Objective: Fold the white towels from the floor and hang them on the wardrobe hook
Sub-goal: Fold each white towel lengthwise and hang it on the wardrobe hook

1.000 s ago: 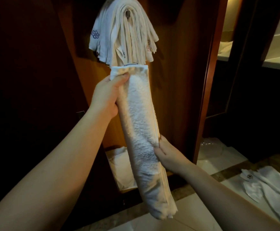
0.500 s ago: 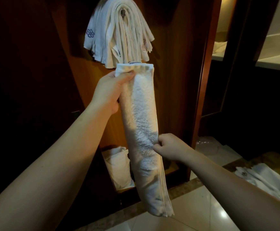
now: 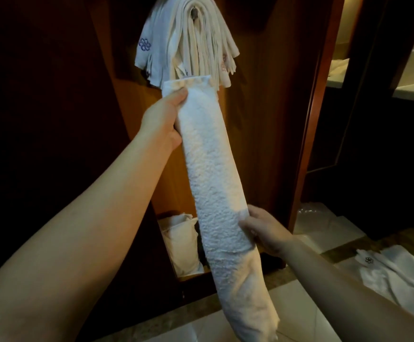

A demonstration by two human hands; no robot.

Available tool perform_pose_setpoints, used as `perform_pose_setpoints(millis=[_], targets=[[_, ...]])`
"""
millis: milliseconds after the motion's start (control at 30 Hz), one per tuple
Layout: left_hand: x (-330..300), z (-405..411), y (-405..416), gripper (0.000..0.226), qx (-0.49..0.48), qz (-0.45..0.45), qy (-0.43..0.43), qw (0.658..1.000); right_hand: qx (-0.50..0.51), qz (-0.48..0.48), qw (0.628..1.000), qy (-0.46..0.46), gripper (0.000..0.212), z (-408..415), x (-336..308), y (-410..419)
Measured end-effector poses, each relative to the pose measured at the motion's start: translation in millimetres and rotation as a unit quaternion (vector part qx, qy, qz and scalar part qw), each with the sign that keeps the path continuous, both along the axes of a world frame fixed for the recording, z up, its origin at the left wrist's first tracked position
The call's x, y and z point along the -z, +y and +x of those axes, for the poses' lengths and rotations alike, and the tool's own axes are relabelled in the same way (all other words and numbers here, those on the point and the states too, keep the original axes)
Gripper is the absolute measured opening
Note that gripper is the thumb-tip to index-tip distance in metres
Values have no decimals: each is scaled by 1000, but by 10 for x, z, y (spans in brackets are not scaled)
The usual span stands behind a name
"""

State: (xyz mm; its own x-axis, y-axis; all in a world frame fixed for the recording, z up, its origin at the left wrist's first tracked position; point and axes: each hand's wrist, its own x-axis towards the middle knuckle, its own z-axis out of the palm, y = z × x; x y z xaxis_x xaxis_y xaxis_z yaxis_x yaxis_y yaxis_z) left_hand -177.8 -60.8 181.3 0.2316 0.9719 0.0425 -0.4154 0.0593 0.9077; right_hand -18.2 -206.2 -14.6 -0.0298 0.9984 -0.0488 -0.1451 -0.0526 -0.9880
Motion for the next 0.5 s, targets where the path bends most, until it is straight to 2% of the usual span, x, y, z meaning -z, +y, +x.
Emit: perform_pose_setpoints(millis=[67, 167, 267, 400, 500], targets=[[34, -7, 97, 31, -17, -15, 18, 1000, -31, -33, 998, -34, 45, 17, 91, -15], [115, -16, 250, 26, -36, -43, 36, 998, -46, -51, 998, -10, 45, 45, 179, -32], [184, -37, 395, 20, -47, -64, 51, 996, -47, -47, 998, 14, 59, 21, 178, -43], [252, -62, 558, 35, -90, -91, 76, 989, -69, -65, 995, 38, 48, 35, 195, -13], [320, -70, 636, 44, -106, -101, 82, 986, -105, -104, 988, 39, 55, 84, 203, 5]])
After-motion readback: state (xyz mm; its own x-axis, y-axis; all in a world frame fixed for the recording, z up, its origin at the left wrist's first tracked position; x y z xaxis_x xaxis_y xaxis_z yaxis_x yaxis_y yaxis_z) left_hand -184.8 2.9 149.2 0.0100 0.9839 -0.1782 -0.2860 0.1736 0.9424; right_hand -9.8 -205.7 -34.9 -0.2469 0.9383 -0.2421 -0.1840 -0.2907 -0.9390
